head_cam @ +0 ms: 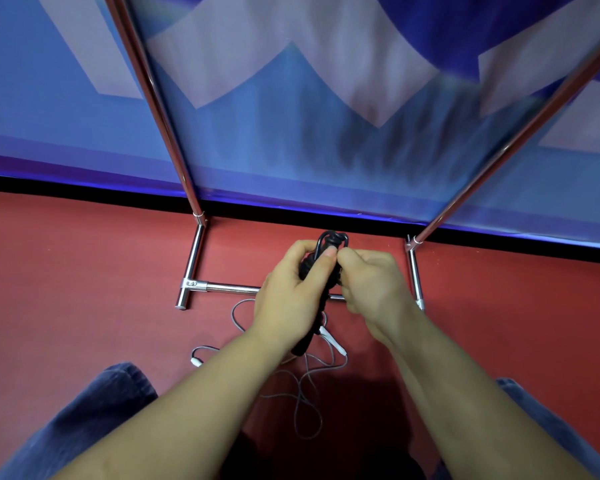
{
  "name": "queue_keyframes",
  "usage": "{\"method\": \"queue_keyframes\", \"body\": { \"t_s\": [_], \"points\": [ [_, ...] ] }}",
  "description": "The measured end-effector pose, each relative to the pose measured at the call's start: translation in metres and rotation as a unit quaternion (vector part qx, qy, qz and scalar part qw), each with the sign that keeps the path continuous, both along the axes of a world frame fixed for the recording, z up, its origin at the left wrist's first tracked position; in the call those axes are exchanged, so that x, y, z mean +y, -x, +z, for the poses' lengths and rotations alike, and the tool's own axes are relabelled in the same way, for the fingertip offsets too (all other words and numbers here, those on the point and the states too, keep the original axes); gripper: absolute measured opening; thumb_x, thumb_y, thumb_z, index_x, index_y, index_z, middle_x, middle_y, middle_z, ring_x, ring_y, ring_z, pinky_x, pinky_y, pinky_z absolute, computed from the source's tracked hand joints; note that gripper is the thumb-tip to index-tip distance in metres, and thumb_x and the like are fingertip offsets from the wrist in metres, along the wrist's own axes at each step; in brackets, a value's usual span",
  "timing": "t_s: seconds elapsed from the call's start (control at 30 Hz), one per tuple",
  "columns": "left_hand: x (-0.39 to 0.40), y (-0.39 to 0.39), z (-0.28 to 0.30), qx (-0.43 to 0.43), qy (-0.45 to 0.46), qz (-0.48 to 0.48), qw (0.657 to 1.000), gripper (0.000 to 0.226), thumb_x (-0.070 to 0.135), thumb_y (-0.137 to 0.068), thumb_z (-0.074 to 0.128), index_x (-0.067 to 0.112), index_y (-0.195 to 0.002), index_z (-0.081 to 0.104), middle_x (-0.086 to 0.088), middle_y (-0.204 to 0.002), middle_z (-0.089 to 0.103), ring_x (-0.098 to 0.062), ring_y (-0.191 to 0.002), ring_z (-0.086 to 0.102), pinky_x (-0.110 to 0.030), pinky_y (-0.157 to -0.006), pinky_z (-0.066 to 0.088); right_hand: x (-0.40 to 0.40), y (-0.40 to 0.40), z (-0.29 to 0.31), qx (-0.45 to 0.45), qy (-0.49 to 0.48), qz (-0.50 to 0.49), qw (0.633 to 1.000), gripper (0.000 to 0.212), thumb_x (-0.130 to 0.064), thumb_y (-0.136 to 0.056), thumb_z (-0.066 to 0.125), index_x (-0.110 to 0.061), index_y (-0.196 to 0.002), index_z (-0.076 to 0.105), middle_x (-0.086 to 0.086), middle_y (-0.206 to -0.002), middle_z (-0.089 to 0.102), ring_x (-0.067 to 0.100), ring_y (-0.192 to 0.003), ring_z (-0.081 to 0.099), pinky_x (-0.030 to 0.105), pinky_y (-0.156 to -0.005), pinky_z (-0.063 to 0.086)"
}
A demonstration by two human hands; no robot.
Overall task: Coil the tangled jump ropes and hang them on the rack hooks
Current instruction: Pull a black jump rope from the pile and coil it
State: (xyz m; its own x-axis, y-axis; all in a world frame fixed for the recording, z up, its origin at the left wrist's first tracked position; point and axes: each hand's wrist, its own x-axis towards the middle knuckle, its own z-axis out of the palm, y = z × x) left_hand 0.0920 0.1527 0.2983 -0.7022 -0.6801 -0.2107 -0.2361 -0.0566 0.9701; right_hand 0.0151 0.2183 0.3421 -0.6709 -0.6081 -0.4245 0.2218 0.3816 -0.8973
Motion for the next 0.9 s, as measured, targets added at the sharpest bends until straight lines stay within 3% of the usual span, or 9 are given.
{"method": "queue_keyframes", "body": {
  "t_s": [0.13,0.2,0.3,0.47,0.57,0.7,0.77,0.83,0.9],
  "points": [
    [-0.006,0.003,0.008,0.009,-0.062,-0.005,0.998,0.024,0.048,-0.082,0.062,0.024,-0.082,0.063,0.003,-0.069,0.064,-0.016,-0.053,0.052,-0.040,-0.054,0.045,0.001,0.006,-0.002,-0.009,-0.016,0.014,1.000,0.060,-0.010,-0.096,0.043,-0.016,-0.038,0.055,-0.013,-0.032,0.033,0.002,-0.026,0.029,0.010,-0.032,0.022],
    [-0.010,0.006,0.012,0.026,-0.094,0.008,0.995,0.016,0.030,-0.091,0.060,0.017,-0.082,0.064,0.006,-0.064,0.063,-0.010,-0.052,0.051,-0.030,-0.053,0.043,0.002,0.010,-0.001,-0.040,-0.011,0.024,0.999,0.039,-0.019,-0.100,0.042,-0.011,-0.066,0.058,-0.005,-0.044,0.030,0.001,-0.031,0.022,0.014,-0.033,0.020],
    [-0.017,0.009,0.017,0.036,-0.159,0.033,0.986,0.018,0.026,-0.092,0.057,0.012,-0.084,0.064,0.004,-0.058,0.059,-0.010,-0.047,0.049,-0.025,-0.049,0.039,0.005,0.016,0.000,-0.059,-0.013,0.051,0.997,0.026,-0.019,-0.102,0.037,-0.009,-0.105,0.061,0.000,-0.051,0.037,0.003,-0.033,0.026,0.017,-0.036,0.025],
    [-0.019,0.012,0.020,0.010,-0.291,0.028,0.956,0.027,0.039,-0.088,0.056,0.014,-0.077,0.061,-0.002,-0.055,0.049,-0.016,-0.042,0.041,-0.019,-0.042,0.037,0.009,0.022,0.005,0.087,0.037,-0.029,0.995,0.009,-0.015,-0.091,0.058,-0.019,-0.088,0.066,-0.008,-0.053,0.057,0.001,-0.041,0.043,0.020,-0.049,0.041],
    [-0.019,0.013,0.020,-0.004,-0.335,0.019,0.942,0.034,0.043,-0.086,0.054,0.013,-0.070,0.057,-0.004,-0.056,0.046,-0.015,-0.039,0.040,-0.017,-0.039,0.036,0.009,0.022,0.007,0.041,0.110,-0.043,0.992,0.012,-0.013,-0.090,0.060,-0.022,-0.096,0.064,-0.010,-0.057,0.062,0.000,-0.051,0.050,0.016,-0.059,0.047],
    [-0.019,0.014,0.020,0.017,-0.355,0.021,0.935,0.034,0.043,-0.087,0.052,0.014,-0.071,0.052,-0.003,-0.052,0.044,-0.014,-0.036,0.039,-0.016,-0.038,0.033,0.008,0.024,0.007,-0.085,0.173,-0.032,0.981,0.023,-0.010,-0.099,0.041,-0.020,-0.113,0.057,-0.001,-0.072,0.063,0.005,-0.057,0.056,0.021,-0.070,0.054],
    [-0.020,0.014,0.019,0.023,-0.353,0.021,0.935,0.033,0.042,-0.088,0.052,0.014,-0.071,0.052,-0.002,-0.050,0.044,-0.014,-0.036,0.039,-0.017,-0.037,0.033,0.011,0.026,0.004,-0.003,0.125,-0.021,0.992,0.024,-0.014,-0.098,0.044,-0.022,-0.113,0.061,0.001,-0.077,0.062,0.007,-0.062,0.056,0.026,-0.077,0.054],
    [-0.020,0.014,0.020,0.026,-0.353,0.017,0.935,0.032,0.042,-0.088,0.052,0.015,-0.071,0.051,-0.002,-0.049,0.044,-0.014,-0.035,0.039,-0.017,-0.037,0.034,0.014,0.026,0.001,0.121,0.065,-0.007,0.990,0.020,-0.021,-0.095,0.053,-0.034,-0.098,0.067,0.004,-0.092,0.062,0.006,-0.073,0.057,0.029,-0.082,0.054],
    [-0.019,0.014,0.020,0.022,-0.348,0.014,0.937,0.033,0.042,-0.088,0.052,0.015,-0.070,0.050,-0.003,-0.050,0.044,-0.014,-0.036,0.039,-0.017,-0.037,0.034,0.014,0.026,0.002,0.143,0.064,-0.012,0.988,0.019,-0.023,-0.092,0.057,-0.038,-0.086,0.068,0.006,-0.100,0.063,0.001,-0.073,0.058,0.028,-0.081,0.055]
  ]
}}
